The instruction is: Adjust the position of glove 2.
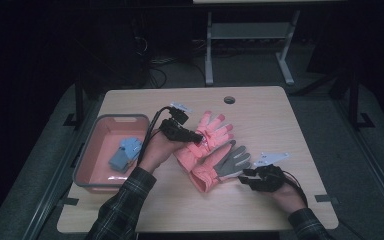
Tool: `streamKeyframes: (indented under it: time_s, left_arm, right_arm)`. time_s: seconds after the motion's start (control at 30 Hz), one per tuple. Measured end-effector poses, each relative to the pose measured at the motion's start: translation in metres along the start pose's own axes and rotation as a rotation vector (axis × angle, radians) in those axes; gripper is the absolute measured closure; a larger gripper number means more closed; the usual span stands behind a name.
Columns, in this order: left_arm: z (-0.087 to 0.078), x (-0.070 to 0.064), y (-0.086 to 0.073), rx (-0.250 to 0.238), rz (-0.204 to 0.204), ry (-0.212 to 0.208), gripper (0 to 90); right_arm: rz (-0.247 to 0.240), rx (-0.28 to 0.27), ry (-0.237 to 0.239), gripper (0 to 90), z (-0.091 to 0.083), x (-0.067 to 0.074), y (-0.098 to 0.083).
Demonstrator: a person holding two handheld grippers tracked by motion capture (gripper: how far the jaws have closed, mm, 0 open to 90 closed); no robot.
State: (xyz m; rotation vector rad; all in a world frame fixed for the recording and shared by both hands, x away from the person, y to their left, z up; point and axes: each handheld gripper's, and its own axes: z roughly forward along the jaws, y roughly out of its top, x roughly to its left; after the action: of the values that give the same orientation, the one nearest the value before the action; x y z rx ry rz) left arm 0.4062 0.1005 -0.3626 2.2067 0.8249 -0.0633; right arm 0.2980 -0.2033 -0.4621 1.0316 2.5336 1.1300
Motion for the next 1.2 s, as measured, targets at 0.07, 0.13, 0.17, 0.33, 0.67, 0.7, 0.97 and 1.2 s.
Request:
streamKeyframes:
  time_s: [0.07,0.13,0.17,0.33,0.67,0.7,0.97,1.2]
  left_arm:
    - [0.003,-0.005,0.003,0.011,0.012,-0.011,78.8]
    - [0.007,-0.009,0.005,0.026,0.021,-0.018,78.8]
    - [0.009,-0.011,0.006,0.031,0.019,-0.024,78.8]
    - [0.020,-0.021,0.008,0.053,0.032,-0.034,78.7]
    - [0.045,-0.035,0.007,0.116,0.057,-0.049,78.5]
    - [0.049,-0.036,0.006,0.124,0.059,-0.046,78.4]
    - [0.061,-0.036,0.002,0.159,0.065,-0.041,77.5]
    - [0.064,-0.042,0.004,0.166,0.069,-0.042,77.0]
  right_arm:
    - [0.009,-0.010,-0.033,54.0,-0.005,-0.008,-0.004]
    - [0.041,-0.020,-0.076,45.8,-0.010,-0.016,-0.008]
    - [0.059,-0.023,-0.094,42.9,-0.012,-0.020,-0.010]
    - [0.137,-0.036,-0.162,28.4,-0.021,-0.046,-0.022]
    - [0.178,-0.029,-0.229,22.9,-0.023,-0.063,-0.032]
    - [0.175,-0.028,-0.230,22.8,-0.023,-0.063,-0.032]
    - [0.170,-0.014,-0.235,21.3,-0.020,-0.062,-0.032]
    - [0.163,-0.015,-0.240,19.7,-0.018,-0.061,-0.032]
